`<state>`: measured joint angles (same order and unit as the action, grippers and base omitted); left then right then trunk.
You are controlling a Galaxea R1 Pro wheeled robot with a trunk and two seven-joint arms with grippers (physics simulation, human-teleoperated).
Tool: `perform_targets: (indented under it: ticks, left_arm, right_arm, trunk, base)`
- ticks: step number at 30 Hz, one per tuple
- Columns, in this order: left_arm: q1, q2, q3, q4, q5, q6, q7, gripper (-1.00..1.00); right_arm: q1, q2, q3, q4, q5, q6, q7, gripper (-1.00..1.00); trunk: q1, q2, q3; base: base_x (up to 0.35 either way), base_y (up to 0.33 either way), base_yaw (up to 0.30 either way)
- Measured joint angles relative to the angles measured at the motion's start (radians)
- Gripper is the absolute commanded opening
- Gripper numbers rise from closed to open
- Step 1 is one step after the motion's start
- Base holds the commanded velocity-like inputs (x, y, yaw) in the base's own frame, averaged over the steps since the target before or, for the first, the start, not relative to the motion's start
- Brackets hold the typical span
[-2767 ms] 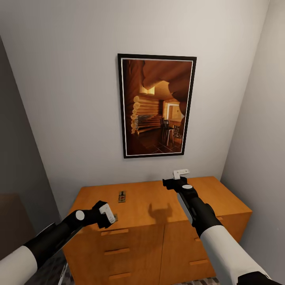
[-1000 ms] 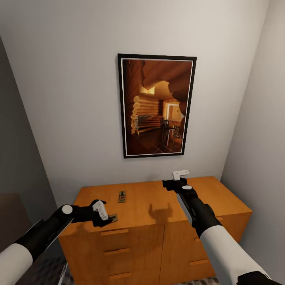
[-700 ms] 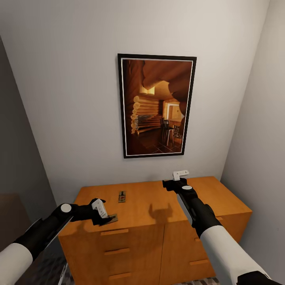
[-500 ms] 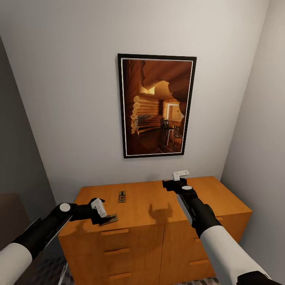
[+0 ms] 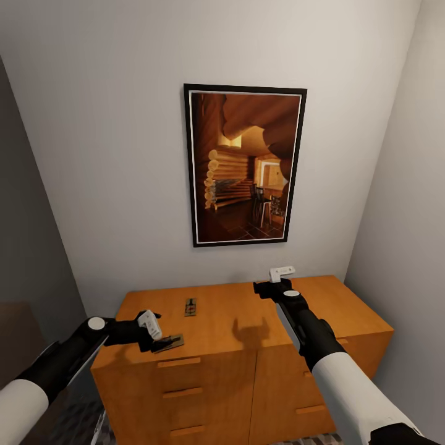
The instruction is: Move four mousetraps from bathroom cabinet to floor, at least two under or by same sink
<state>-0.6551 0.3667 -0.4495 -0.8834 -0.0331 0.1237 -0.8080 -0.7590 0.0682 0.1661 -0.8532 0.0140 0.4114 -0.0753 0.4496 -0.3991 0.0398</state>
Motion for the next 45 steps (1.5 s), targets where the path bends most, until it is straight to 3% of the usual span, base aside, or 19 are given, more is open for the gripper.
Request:
perform_targets:
  ticks: [12, 45]
  left_arm:
    - [0.0, 0.001, 0.008, 0.014, -0.034, -0.001, -0.009, 1.0]
    - [0.0, -0.004, 0.023, 0.011, -0.037, 0.0, 0.0, 1.0]
  right_arm:
    - [0.0, 0.003, 0.0, 0.001, 0.001, -0.001, 0.0, 1.0]
    - [0.0, 0.014, 0.015, -0.011, 0.006, 0.011, -0.006, 1.0]
  trunk:
    - [0.0, 0.0, 0.0]
    - [0.0, 0.0, 0.0]
  base:
    - [0.0, 0.0, 0.0]
    - [0.0, 0.0, 0.0]
